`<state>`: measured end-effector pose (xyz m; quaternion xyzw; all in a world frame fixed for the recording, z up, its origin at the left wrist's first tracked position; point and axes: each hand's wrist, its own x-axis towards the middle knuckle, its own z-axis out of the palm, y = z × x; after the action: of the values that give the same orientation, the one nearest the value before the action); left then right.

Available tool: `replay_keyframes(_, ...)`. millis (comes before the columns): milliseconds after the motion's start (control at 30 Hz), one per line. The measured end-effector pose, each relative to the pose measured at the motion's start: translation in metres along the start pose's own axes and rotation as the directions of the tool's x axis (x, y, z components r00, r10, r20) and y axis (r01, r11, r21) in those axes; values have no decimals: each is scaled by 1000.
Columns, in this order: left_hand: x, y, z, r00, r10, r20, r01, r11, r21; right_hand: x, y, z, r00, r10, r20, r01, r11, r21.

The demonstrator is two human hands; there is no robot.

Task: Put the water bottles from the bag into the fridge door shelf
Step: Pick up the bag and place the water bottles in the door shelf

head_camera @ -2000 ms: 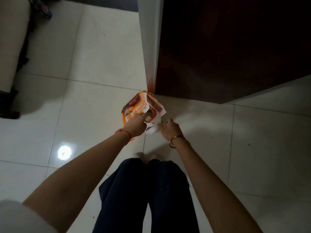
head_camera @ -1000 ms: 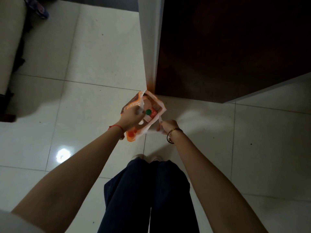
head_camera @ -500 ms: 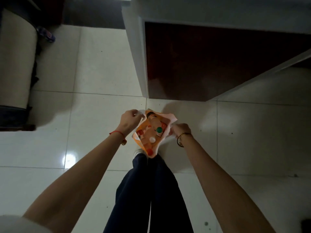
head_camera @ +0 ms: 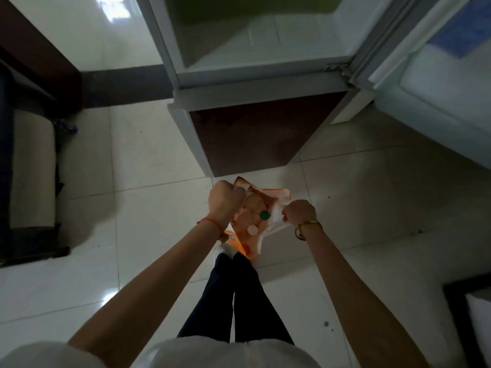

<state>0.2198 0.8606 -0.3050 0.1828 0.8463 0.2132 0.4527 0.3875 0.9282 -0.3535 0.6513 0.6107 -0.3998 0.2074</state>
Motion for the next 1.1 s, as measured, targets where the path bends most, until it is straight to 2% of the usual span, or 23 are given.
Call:
replay_keyframes(67,-20,13,-8,999,24,24,-24,1000,1,-17,8,-15,999,13,-34,-8,989,147)
replay_keyframes(167,-48,33,-21,996,62,66,-61,998,-23,-46,18,-36,993,-3,-120,29,976,216)
replay_keyframes(300,-82,61,-35,983,132,126,-123,990,-72,-83,25,-58,961,-60,-270,119,971,207)
replay_keyframes(500,-125,92,-39,968,139,208,-103,979,-177,-121,38,-81,914,-57,-402,172,951,257)
replay_keyframes(600,-139,100,-39,965,136,224,-87,972,-217,-134,47,-84,880,-78,-468,197,958,210)
replay_keyframes(800,-168,127,-38,939,195,284,-119,957,-264,-144,80,-81,828,-11,-560,248,904,349)
replay_keyframes(900,-178,144,-35,929,207,306,-103,940,-324,-140,96,-80,751,75,-657,261,879,399)
replay_keyframes(1033,-186,164,-23,916,218,338,-82,924,-374,-124,107,-92,801,84,-593,223,877,425)
replay_keyframes(1100,-188,176,-15,914,228,335,-92,922,-376,-113,108,-100,797,51,-602,210,911,355)
